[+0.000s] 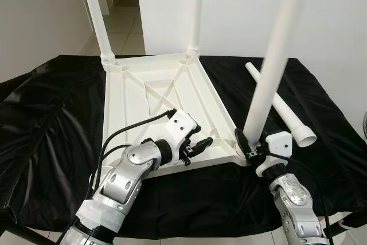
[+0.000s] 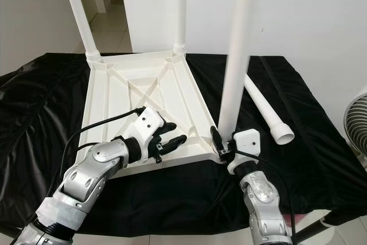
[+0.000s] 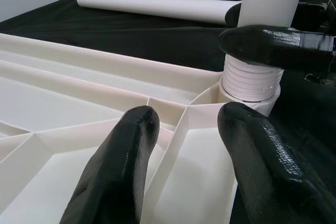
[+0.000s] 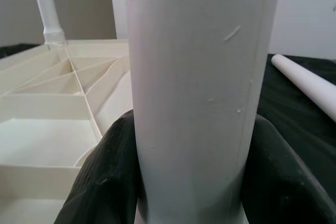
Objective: Building children table
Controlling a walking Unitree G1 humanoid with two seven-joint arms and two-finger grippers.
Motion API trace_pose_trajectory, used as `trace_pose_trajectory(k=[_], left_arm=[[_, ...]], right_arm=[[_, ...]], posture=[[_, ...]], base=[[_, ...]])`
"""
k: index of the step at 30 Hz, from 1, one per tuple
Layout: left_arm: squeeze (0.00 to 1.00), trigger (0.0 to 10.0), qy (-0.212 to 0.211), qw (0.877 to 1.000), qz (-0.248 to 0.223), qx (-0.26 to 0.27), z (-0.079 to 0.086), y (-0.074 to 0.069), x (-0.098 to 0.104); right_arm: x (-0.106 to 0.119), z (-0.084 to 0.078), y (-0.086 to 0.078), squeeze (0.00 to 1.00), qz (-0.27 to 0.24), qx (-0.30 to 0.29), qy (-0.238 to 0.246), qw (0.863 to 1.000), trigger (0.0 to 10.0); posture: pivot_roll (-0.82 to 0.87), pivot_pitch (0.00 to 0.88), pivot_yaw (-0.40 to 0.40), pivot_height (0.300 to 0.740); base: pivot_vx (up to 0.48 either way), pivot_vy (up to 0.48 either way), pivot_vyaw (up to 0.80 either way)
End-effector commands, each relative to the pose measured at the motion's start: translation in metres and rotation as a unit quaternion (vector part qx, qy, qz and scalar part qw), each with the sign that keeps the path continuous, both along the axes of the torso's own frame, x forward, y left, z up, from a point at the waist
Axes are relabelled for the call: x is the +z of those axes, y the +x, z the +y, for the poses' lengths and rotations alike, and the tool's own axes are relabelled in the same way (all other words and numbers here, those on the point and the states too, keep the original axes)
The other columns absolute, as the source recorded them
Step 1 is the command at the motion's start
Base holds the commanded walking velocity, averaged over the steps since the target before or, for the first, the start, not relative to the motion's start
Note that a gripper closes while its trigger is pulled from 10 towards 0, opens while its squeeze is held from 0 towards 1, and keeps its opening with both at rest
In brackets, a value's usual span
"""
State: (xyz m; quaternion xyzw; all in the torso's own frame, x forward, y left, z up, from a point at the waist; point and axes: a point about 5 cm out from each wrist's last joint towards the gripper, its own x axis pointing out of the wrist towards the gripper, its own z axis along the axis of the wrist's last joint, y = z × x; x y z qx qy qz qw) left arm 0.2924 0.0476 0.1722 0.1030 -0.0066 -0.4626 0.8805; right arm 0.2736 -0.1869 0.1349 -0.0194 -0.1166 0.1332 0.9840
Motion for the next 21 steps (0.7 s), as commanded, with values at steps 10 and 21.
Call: trace_pose_trajectory(k=[10,21], left_arm=[[0.0,10.0,0.0,1.0,-0.001,0.004,0.002,-0.002,0.004],[0.0,10.0,0.001,1.0,-0.002,0.007,0.004,-0.003,0.006]], right_arm=[[-0.021,-0.004,0.0,0.0,0.052,-0.009,0.037,0.998,10.0],[-0.034,-0.008,0.005,0.0,0.102,-0.034,0.084,0.991,10.0]], posture=[[-0.03,0.071,0.061,0.74],[-0.02,0.075,0.056,0.74]], base=[[0.0,0.0,0.0],[0.0,0.0,0.0]])
